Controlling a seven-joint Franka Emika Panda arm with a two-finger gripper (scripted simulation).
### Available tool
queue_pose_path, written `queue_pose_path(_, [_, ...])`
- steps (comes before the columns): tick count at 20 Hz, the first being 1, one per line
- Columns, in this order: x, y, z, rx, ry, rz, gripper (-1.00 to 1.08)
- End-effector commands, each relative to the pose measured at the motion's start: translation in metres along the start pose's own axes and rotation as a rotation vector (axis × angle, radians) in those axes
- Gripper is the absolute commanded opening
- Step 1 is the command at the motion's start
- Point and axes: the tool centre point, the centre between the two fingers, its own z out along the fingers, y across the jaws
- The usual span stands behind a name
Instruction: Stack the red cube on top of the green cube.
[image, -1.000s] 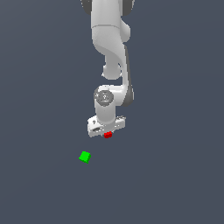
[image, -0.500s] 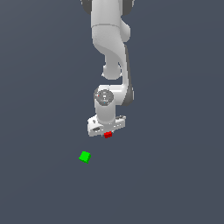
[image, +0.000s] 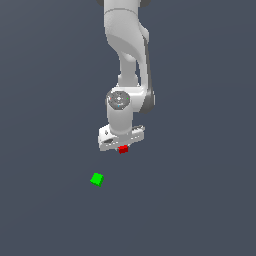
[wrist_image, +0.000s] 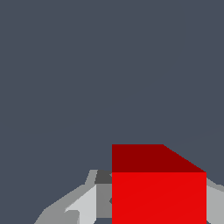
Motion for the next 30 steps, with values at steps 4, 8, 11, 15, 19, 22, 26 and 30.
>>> queue_pose_path(4, [0.000,0.000,-0.035,-0.001,0.001,0.000,-1.00])
queue_pose_path(8, [0.001,0.000,-0.049,-0.001,0.001,0.000,-1.00])
queue_pose_path(11, [0.001,0.000,-0.052,-0.001,0.001,0.000,-1.00])
queue_pose_path(15, [0.002,0.002,-0.050,-0.001,0.002,0.000,-1.00])
queue_pose_path(19, [0.006,0.009,-0.047,-0.001,0.002,0.000,-1.00])
queue_pose_path(22, [0.011,0.017,-0.044,-0.001,0.002,0.000,-1.00])
queue_pose_path(26, [0.021,0.032,-0.038,-0.001,0.002,0.000,-1.00])
queue_pose_path(30, [0.033,0.051,-0.030,-0.001,0.002,0.000,-1.00])
